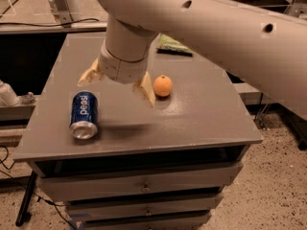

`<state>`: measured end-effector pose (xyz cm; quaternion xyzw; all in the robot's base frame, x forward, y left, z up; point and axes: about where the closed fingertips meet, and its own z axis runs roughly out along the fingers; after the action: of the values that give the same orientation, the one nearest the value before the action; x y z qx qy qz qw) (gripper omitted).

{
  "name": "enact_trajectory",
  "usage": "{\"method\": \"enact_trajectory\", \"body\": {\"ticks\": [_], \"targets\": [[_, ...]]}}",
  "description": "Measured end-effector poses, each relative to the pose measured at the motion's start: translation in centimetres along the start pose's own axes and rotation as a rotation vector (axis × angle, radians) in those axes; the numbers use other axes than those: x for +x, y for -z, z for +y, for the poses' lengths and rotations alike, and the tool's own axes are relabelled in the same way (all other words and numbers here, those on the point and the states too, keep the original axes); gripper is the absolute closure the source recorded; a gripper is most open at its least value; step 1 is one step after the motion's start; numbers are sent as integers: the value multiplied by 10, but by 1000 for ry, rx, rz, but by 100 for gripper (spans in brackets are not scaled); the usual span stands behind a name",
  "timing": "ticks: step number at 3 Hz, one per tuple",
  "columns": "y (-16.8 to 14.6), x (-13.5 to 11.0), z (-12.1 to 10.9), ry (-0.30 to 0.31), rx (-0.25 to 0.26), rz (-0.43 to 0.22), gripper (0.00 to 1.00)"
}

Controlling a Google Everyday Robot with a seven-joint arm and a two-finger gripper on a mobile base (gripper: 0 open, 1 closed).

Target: Pick pepsi can

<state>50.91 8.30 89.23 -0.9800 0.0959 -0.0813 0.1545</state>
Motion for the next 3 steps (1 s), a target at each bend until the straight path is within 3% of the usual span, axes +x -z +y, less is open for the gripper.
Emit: {"method": "enact_trajectory", "body": {"ticks": [1,3], "targets": [[-10,-1,-7,41,-13,-30,0],[-53,-8,-53,169,-56,-104,0]]}}
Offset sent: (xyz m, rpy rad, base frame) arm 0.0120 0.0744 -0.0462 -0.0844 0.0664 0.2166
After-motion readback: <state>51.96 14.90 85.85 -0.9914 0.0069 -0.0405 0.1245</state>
